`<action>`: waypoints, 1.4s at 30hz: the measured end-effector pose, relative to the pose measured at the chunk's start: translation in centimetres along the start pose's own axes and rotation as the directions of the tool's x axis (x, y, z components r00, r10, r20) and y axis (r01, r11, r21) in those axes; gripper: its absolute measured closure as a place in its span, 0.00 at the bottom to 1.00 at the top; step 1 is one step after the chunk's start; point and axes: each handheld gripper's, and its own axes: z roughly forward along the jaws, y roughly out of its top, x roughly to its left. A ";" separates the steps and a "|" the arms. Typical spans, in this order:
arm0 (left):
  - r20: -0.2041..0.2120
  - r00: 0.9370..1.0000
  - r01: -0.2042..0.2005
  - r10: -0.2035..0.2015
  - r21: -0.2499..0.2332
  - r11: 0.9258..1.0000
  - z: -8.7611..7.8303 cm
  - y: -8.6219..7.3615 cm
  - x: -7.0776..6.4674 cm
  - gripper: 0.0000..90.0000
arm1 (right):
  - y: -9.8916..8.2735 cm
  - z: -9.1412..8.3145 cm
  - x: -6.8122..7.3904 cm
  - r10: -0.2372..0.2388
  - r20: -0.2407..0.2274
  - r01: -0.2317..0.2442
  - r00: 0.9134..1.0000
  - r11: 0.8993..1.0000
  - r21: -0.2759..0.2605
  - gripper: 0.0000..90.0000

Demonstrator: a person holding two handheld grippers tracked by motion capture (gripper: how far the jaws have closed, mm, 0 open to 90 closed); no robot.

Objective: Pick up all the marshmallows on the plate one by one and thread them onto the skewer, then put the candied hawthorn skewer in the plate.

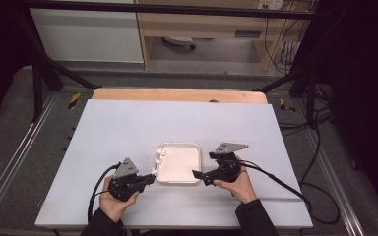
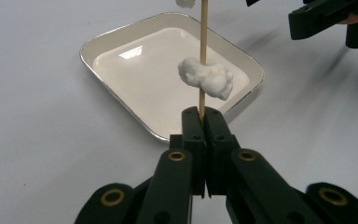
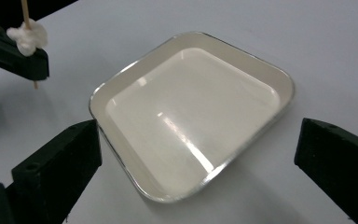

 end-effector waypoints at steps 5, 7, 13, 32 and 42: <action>-0.001 1.000 0.008 -0.008 0.014 1.000 0.3 1.3 0.2 0.99 | -1.2 -1.2 -1.1 0.014 0.045 -0.015 0.999 1.000 0.015 0.01; 0.000 1.000 0.005 -0.005 0.025 1.000 0.5 1.9 0.1 0.99 | -1.6 -1.8 -1.4 0.011 0.052 -0.012 0.999 1.000 0.017 0.01; 0.001 1.000 -0.005 0.005 0.069 0.998 1.3 2.8 0.0 0.99 | -2.7 -3.3 -2.3 0.008 0.063 -0.008 0.998 1.000 0.011 0.01; -0.044 0.999 -0.018 0.029 0.229 0.973 5.8 4.4 -0.3 0.98 | -5.8 -6.0 -4.3 0.017 0.121 -0.019 0.993 1.000 0.016 0.01; -0.090 0.993 -0.035 0.073 0.366 0.930 8.1 4.1 -0.6 0.98 | -6.0 -6.2 -4.5 0.023 0.118 -0.024 0.993 1.000 0.010 0.01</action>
